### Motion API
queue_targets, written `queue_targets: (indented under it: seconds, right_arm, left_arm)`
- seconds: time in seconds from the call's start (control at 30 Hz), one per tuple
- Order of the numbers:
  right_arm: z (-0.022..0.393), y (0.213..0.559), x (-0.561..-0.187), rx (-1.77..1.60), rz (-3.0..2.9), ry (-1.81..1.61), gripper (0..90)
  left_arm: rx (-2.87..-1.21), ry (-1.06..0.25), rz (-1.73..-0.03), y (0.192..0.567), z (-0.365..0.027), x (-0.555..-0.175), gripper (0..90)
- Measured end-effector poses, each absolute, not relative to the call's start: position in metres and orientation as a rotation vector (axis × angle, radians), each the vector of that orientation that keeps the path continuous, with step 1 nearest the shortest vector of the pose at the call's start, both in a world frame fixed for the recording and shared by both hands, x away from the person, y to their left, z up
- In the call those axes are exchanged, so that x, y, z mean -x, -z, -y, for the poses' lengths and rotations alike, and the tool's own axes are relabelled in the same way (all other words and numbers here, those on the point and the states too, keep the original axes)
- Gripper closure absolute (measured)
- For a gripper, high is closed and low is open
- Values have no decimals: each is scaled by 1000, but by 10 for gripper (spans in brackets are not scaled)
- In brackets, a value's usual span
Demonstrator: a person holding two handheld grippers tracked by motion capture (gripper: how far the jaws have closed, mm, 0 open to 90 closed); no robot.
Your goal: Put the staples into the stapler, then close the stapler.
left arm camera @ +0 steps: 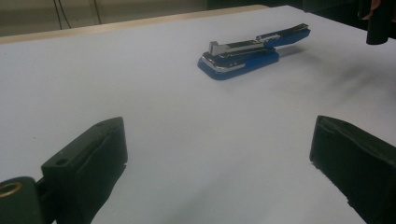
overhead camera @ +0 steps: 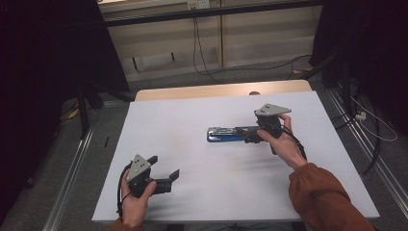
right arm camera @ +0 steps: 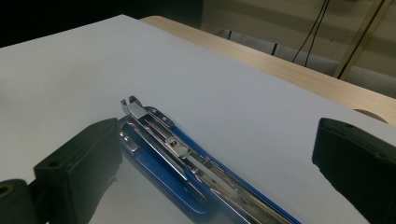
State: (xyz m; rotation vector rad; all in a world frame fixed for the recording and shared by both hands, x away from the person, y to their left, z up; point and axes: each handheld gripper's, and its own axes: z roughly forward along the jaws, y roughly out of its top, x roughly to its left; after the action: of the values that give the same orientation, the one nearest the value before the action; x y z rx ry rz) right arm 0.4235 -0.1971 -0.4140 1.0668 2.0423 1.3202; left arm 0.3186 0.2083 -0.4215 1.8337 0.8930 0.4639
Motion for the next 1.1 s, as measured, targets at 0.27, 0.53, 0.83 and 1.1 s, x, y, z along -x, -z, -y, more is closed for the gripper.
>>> queue_targets:
  seconds: [0.27,0.53,0.83,1.1]
  right_arm:
    - [210,416,-411,-1082,-1984,-1316,22]
    - [223,417,-398,-1100,-1952,-1302,32]
    - [232,420,-390,-1143,-1938,-1312,30]
    - [241,417,-376,-1106,-1883,-1320,22]
  left_arm:
    - [-1847,-479,-891,422,-208,-320,42]
    - [-1850,-489,-899,423,-210,-322,42]
    - [-1869,-466,-916,428,-210,-329,43]
    - [-1878,-450,-901,424,-205,-333,60]
